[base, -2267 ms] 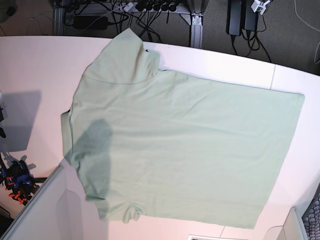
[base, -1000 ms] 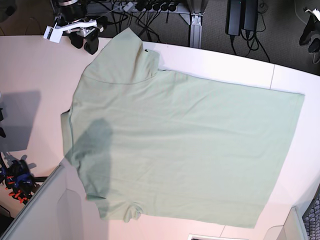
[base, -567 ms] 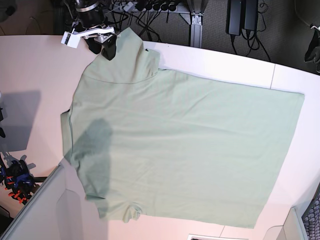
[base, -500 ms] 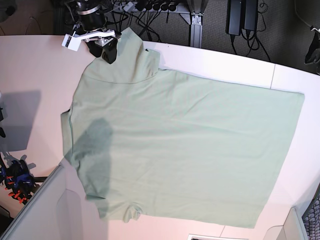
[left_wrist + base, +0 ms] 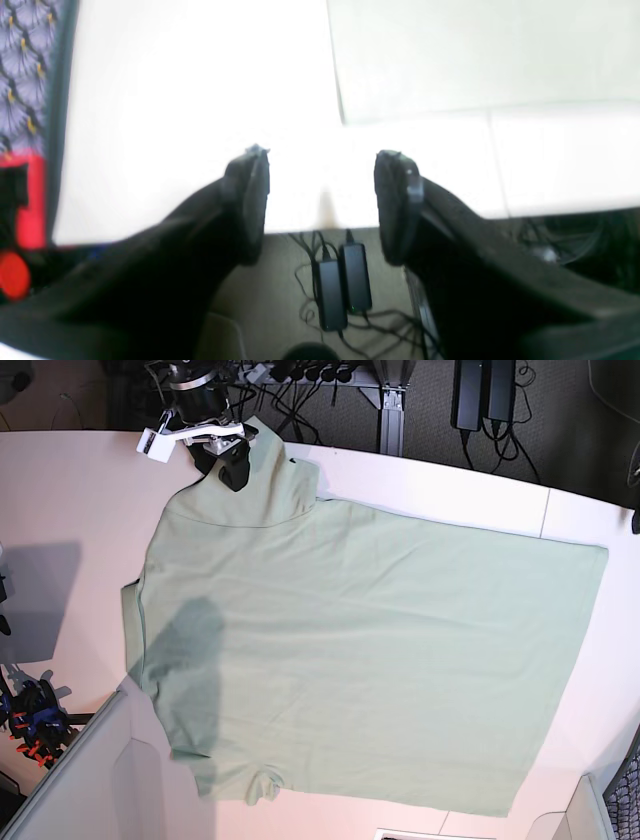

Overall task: Fold the T-shirt properly
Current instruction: 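Grasp the shirt's shoulder corner with the right gripper and the opposite corner with the left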

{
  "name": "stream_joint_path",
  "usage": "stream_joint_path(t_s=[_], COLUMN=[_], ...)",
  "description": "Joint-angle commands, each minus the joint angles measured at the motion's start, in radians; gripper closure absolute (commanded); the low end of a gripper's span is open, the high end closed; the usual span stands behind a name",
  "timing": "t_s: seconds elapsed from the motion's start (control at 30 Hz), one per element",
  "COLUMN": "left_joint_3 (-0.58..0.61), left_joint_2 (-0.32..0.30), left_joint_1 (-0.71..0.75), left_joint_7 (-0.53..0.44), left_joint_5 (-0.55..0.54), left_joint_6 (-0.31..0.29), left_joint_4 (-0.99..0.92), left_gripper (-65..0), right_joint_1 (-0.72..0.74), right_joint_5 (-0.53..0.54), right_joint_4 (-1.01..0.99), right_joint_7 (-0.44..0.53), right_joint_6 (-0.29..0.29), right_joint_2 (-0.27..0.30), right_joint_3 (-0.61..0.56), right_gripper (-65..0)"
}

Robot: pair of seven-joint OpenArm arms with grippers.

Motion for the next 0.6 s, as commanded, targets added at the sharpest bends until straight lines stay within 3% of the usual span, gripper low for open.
stream_joint_path(t_s=[0.0, 0.4, 0.57], left_joint_3=[-0.007, 0.252, 0.342], left_joint_2=[-0.019, -0.027, -0.023], left_joint_1=[-0.016, -0.293, -0.314], left_joint_7=[-0.014, -0.013, 0.0], left_joint_5=[-0.023, -0.031, -0.003], left_joint_6=[-0.003, -0.004, -0.004], left_joint_4=[-0.001, -0.276, -0.29], left_gripper=[-36.1, -36.1, -36.1], right_joint_1=[-0.012, -0.013, -0.013], right_joint_5=[-0.025, -0.031, -0.031], right_joint_4=[-0.002, -0.002, -0.002], right_joint_7=[-0.064, -0.064, -0.064], right_joint_6=[-0.012, -0.012, -0.012], right_joint_2=[-0.003, -0.003, -0.003], right_joint_3=[-0.005, -0.005, -0.005], right_gripper=[-34.5, -34.5, -34.5])
